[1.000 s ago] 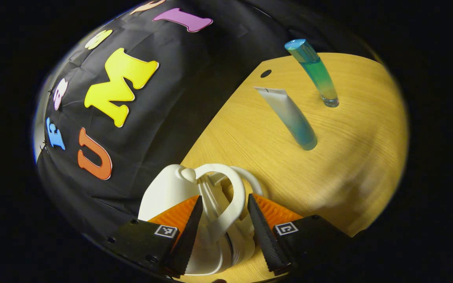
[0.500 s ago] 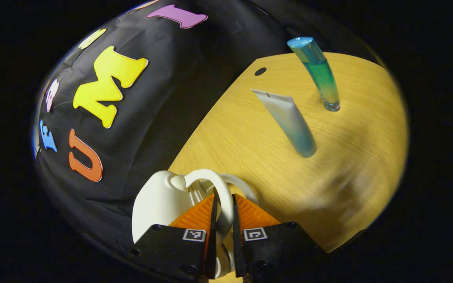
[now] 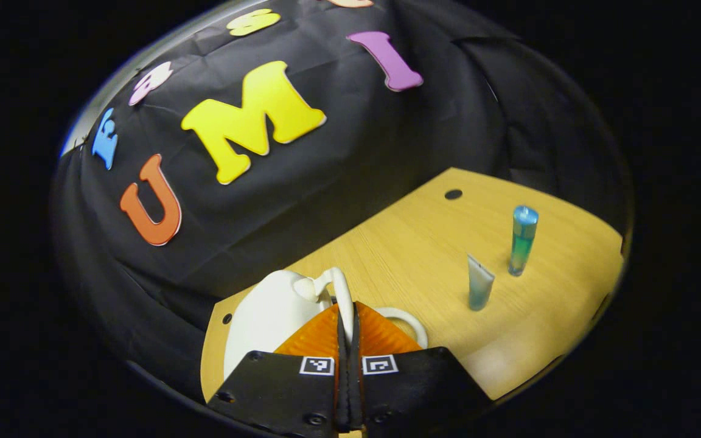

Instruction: First open the suitcase, pack the skin care products into it, and then close the suitcase.

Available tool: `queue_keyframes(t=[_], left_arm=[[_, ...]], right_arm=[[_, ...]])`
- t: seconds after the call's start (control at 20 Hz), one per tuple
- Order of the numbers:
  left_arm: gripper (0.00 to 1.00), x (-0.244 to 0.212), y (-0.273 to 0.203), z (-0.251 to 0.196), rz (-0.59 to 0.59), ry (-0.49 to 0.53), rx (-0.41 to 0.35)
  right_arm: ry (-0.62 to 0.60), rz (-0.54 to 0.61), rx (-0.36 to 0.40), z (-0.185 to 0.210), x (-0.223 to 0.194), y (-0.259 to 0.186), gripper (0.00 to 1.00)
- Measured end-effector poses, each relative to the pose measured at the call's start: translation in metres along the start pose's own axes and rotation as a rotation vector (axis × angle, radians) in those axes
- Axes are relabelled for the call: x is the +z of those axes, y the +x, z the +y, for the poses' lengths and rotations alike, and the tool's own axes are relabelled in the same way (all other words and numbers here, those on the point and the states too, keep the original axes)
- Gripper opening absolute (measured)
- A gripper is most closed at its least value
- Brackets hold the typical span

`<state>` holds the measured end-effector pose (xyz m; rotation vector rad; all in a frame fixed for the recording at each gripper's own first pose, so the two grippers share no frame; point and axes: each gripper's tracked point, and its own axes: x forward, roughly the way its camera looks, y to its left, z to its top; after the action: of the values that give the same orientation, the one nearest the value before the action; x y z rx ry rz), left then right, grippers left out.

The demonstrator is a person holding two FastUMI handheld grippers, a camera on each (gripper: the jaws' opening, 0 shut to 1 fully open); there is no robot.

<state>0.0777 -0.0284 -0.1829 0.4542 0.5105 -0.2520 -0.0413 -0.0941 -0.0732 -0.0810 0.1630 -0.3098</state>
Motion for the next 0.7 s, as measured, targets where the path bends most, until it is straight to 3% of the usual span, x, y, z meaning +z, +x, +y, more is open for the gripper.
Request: queue_keyframes(t=[0.15,0.3,0.5,0.7], left_arm=[[0.03,0.029,-0.023,0.073,-0.086,-0.185,0.022],[0.03,0.022,-0.035,0.162,-0.161,-0.332,0.084],[0.03,-0.039,-0.041,0.272,-0.185,-0.529,0.169],[0.03,-0.109,-0.036,0.330,-0.179,-0.641,0.184]], right_arm=[[0.006,-0.027,0.060,0.035,0.014,0.005,0.80],[0.019,-0.053,0.110,0.068,0.026,0.008,0.80],[0.020,-0.055,0.137,0.103,0.034,0.010,0.80],[-0.023,-0.050,0.154,0.132,0.038,0.009,0.80]])
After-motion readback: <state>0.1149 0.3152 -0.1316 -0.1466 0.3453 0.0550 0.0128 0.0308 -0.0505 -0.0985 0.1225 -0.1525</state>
